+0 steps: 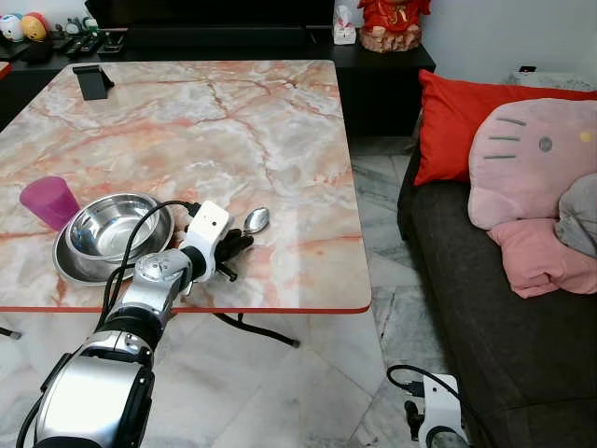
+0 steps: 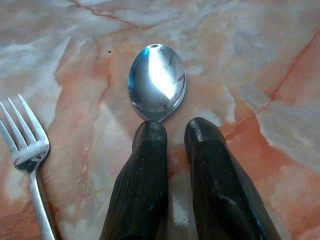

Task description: Setting the table

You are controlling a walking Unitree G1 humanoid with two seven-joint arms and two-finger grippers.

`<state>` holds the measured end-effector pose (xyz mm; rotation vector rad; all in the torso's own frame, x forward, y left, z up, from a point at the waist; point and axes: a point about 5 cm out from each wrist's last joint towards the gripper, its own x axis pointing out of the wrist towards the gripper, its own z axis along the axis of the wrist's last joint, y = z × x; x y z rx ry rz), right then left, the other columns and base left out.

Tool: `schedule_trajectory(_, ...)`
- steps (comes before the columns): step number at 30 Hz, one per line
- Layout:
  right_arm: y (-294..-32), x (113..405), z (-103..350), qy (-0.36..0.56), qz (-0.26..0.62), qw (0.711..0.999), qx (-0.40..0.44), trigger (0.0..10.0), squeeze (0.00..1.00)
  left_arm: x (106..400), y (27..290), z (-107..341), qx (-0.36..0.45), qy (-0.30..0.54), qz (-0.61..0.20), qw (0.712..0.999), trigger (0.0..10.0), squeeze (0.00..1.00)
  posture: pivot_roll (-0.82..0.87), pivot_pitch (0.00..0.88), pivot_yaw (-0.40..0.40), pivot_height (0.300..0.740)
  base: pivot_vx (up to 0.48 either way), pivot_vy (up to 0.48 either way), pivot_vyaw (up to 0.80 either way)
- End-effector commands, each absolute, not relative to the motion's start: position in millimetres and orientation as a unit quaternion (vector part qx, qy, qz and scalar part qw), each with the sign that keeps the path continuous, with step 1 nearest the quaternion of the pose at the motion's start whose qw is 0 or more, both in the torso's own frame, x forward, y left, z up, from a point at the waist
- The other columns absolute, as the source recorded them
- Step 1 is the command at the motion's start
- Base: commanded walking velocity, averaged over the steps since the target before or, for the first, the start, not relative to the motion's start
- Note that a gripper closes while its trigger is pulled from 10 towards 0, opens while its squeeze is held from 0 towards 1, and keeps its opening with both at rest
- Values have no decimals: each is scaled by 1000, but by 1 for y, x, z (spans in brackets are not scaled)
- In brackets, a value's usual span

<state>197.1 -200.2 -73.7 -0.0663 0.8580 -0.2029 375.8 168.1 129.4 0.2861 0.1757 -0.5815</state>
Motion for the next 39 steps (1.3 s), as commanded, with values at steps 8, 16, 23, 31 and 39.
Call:
schedule_trajectory(8,-199,193,-76,420,-97,902,-31,10000,0,378,169,137,127,80,-289,946,10000,0,24,102,15,740,0,0,0)
schedule_trajectory(16,-198,193,-76,421,-97,902,-30,10000,0,375,164,130,129,109,-326,930,10000,0,26,99,16,740,0,0,0)
schedule_trajectory(23,-199,194,-76,420,-97,902,-31,10000,0,375,165,134,117,101,-325,933,10000,0,28,97,14,740,0,0,0)
schedule_trajectory(31,-198,195,-75,420,-96,902,-31,10000,0,385,170,163,122,35,-280,952,10000,0,30,93,14,740,0,0,0)
schedule_trajectory(39,-197,195,-75,420,-95,902,-31,10000,0,387,167,174,107,7,-276,955,10000,0,30,90,17,740,0,0,0)
